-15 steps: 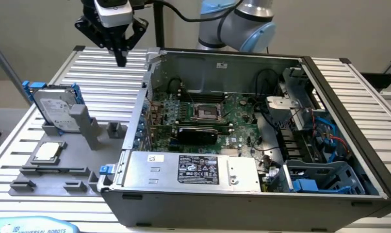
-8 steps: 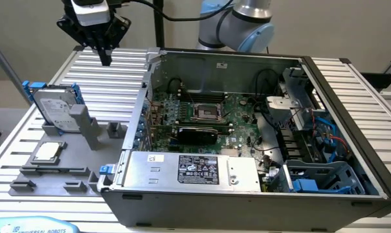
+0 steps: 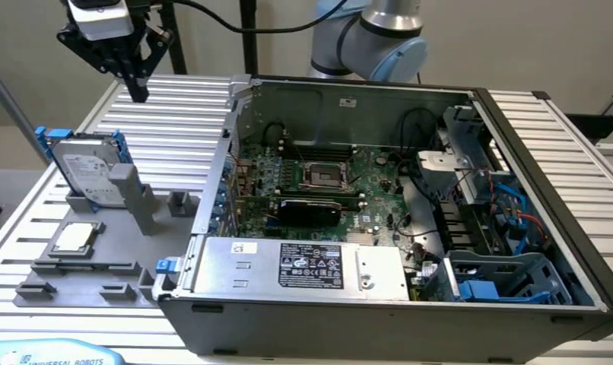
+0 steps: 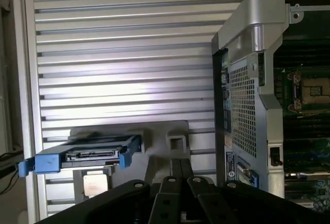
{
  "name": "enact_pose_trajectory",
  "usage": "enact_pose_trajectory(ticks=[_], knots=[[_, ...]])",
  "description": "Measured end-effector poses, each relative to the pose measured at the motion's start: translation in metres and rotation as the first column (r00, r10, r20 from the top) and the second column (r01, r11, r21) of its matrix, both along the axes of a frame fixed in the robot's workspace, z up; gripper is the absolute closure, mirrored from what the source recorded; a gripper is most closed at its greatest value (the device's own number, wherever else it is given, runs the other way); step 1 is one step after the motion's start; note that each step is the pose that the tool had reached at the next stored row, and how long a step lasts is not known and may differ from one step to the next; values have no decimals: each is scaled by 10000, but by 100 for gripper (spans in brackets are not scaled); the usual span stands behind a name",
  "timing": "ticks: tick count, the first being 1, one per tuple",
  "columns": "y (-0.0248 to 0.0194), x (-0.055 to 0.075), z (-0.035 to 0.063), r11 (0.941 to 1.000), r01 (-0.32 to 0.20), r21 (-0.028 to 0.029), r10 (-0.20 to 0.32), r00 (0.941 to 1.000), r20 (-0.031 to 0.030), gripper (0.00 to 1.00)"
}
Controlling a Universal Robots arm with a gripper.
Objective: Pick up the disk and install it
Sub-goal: 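Reach for the disk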
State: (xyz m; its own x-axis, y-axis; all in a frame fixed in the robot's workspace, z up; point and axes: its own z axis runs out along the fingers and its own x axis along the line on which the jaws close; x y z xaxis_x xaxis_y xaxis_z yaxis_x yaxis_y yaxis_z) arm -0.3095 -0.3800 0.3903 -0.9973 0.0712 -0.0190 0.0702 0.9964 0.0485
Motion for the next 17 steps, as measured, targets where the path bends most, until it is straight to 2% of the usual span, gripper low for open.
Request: enact_pose_trajectory(ticks=[17], knots=[[11,-774,-58,10000,-1,0,1,10000,0,89]])
